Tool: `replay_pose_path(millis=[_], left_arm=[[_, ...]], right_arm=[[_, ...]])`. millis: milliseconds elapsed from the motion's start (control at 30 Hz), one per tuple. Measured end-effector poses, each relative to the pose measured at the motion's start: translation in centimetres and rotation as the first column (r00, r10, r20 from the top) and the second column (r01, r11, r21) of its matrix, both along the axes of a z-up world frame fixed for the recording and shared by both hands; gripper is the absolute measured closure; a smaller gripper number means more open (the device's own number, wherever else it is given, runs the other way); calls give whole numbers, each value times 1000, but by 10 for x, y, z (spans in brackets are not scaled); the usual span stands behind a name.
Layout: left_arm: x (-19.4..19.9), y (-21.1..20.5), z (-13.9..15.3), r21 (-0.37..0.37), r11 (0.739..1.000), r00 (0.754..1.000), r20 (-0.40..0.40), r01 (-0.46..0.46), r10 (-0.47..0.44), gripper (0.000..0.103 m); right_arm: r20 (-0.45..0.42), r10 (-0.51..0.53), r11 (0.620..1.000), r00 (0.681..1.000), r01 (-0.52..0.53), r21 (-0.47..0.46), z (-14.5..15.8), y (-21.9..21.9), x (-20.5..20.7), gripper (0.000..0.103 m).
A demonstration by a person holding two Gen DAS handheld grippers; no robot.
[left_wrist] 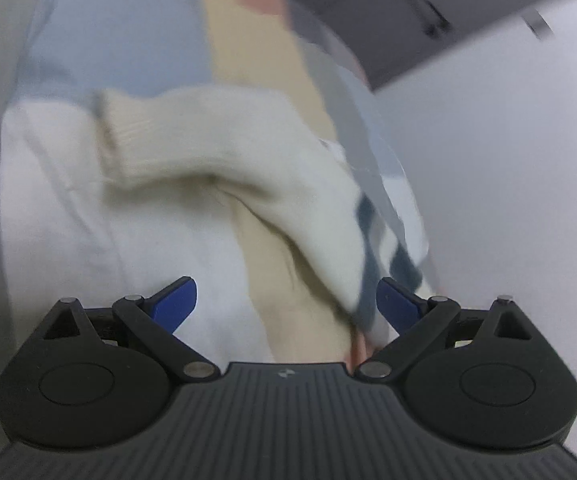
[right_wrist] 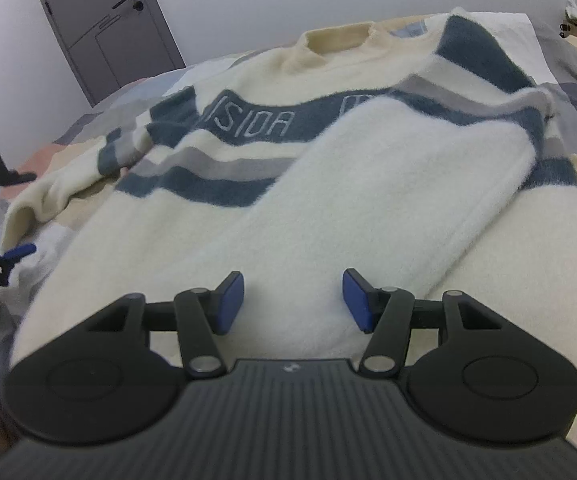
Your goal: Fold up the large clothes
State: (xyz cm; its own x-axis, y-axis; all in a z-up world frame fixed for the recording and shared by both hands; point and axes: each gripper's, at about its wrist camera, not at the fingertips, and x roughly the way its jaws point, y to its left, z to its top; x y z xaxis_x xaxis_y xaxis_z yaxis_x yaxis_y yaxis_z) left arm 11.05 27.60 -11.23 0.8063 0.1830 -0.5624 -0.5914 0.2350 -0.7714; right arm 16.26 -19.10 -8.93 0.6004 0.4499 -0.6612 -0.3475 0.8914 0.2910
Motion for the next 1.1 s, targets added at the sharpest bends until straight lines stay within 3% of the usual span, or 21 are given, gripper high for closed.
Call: replay_pose_path(millis=[100,233,433,600,667,833,900,967,1100], left_arm=[[-4,27,-16,-97,991,993,69,-93,100,6],[-2,57,-13,-80,981,976,114,-177,186,10],[10,100,-19,-52,968,965,88,-245,248,39],[26,127,-18,83,967,971,17,-240,240,79],[27,141,-21,96,965,969,13,-246,245,86],[26,146,-19,162,954,967,2,-253,256,88],[30,138,-7,247,941,969,-25,-233,246,88],[32,127,10,341,920,973,-56,-194,225,88],[32,91,53,505,854,980,-68,-127,186,88]], right_arm=[[-5,-2,1000,1000,2,11,-1,-1,1,46],[-15,-10,999,1000,10,34,-2,-3,3,46],[-18,-12,999,1000,13,47,-5,-1,9,46],[-13,-2,999,1000,2,37,-6,3,16,44],[-8,0,999,1000,0,32,-6,4,18,44],[0,8,1000,1000,-8,12,-7,7,20,44],[3,13,1000,1000,-13,-10,-6,10,19,44],[9,19,999,1000,-18,-33,-5,13,19,44],[21,19,999,1000,-18,-49,-5,15,18,44]])
